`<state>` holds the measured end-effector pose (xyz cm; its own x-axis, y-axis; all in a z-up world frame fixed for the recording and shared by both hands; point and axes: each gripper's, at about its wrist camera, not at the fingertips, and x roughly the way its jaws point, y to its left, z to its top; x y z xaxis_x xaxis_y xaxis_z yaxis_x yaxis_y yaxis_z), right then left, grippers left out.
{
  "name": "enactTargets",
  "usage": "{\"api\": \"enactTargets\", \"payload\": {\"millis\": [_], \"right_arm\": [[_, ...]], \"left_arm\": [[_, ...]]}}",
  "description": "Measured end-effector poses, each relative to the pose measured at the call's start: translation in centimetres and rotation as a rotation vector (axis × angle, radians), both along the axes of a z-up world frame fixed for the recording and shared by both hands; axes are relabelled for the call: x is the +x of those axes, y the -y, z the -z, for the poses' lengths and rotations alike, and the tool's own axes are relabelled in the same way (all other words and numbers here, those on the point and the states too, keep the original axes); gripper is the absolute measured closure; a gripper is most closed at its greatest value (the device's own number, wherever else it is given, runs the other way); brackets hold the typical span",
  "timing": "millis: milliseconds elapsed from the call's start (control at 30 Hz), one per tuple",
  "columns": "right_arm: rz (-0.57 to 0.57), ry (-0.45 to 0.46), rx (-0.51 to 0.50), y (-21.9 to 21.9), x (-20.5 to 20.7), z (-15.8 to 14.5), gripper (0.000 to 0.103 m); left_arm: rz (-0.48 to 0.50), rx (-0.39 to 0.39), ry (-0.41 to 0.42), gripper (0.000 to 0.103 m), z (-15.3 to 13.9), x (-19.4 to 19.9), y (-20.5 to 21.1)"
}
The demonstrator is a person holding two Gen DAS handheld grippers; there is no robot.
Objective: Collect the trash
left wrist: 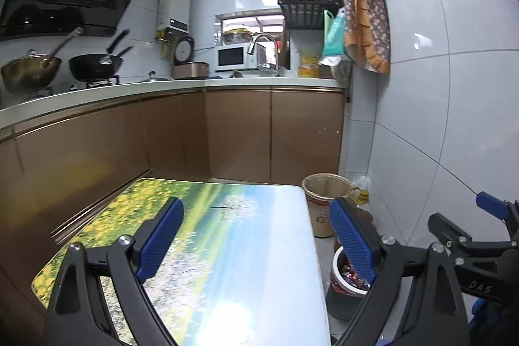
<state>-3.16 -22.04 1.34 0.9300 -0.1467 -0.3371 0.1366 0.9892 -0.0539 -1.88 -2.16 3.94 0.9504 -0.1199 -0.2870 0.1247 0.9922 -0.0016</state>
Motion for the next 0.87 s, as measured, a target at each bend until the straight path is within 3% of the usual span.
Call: {"api": "enactTargets", "payload": {"millis": [867], "right_arm": [[-0.034,0.098,-0.058,-1.9,-6.9,-1.9,0.000]], "left_arm": [[-0.036,-0.008,0.025,0.012,-1.5,-6.4,-2.9]]}}
